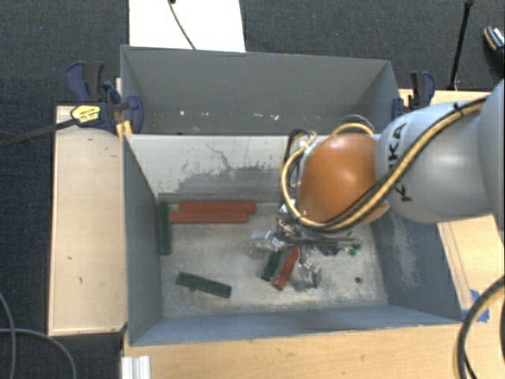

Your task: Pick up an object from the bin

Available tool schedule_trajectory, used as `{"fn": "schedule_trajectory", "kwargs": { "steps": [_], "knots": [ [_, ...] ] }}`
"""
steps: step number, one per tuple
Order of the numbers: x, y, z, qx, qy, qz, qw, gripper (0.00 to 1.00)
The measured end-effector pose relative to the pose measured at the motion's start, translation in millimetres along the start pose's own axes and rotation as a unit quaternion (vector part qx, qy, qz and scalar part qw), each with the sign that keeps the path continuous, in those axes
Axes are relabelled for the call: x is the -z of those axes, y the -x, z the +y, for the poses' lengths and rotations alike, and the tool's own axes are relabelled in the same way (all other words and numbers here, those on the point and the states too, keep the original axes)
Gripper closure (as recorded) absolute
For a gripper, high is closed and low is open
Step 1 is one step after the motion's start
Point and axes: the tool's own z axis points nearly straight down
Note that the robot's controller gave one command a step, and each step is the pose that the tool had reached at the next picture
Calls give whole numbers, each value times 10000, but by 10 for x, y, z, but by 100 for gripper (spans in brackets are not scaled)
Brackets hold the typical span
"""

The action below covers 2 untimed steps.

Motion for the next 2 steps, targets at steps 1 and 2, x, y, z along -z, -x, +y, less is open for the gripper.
{"fn": "schedule_trajectory", "kwargs": {
  "steps": [1,2],
  "knots": [
    [4,-1,-1,-15,0,2,10000,100],
    [197,7,-4,-57,-19,-23,10000,100]
  ]
}}
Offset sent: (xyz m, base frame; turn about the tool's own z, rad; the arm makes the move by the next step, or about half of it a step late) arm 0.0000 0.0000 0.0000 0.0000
